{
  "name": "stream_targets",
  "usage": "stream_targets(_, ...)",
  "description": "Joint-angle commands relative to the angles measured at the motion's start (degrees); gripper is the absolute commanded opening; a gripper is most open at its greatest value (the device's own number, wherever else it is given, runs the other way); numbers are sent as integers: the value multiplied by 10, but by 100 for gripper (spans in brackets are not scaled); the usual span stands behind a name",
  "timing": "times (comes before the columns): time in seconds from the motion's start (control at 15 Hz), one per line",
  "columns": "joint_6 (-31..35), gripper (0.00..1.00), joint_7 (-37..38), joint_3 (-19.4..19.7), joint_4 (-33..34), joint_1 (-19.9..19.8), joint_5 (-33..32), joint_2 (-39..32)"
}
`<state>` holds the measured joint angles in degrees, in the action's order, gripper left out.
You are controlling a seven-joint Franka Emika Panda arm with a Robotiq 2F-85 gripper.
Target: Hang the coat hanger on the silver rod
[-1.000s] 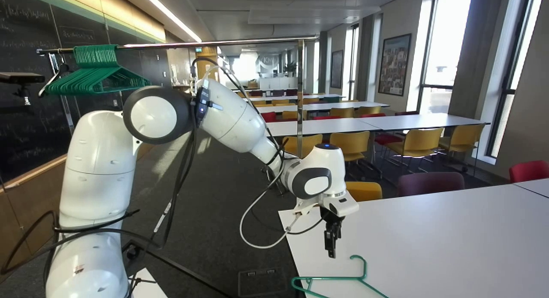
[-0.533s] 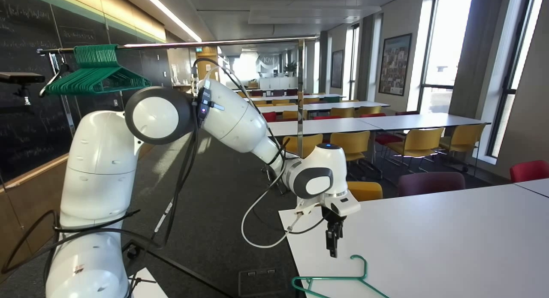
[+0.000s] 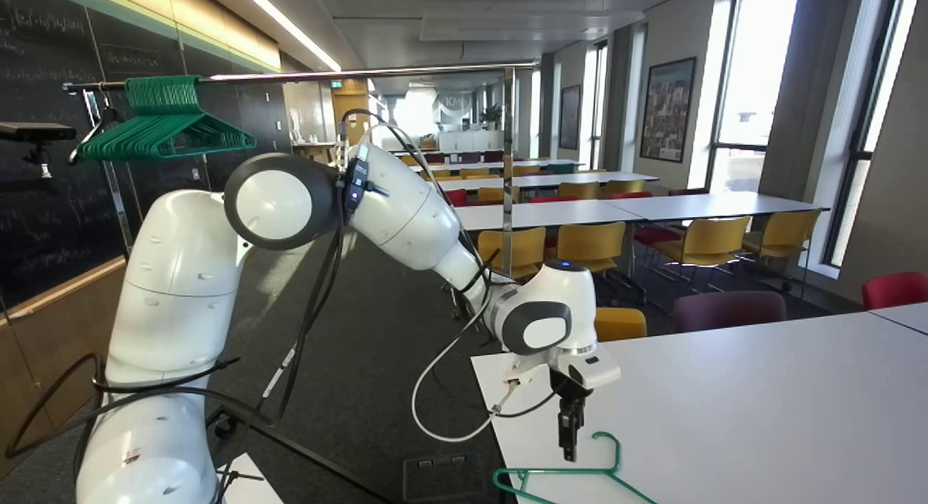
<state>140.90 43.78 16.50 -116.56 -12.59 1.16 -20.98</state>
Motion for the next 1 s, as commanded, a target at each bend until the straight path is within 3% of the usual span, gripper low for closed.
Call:
stream_targets(0.0,-6,100,-59,5,15,-24,31,-16)
stream_targets(0.53,-9,100,-193,-9,94,-82,132,-116)
stream_targets(0.87,-24,100,-195,7,167,-84,122,-191)
stream_targets(0.93,-3,100,-190,9,128,-73,123,-168)
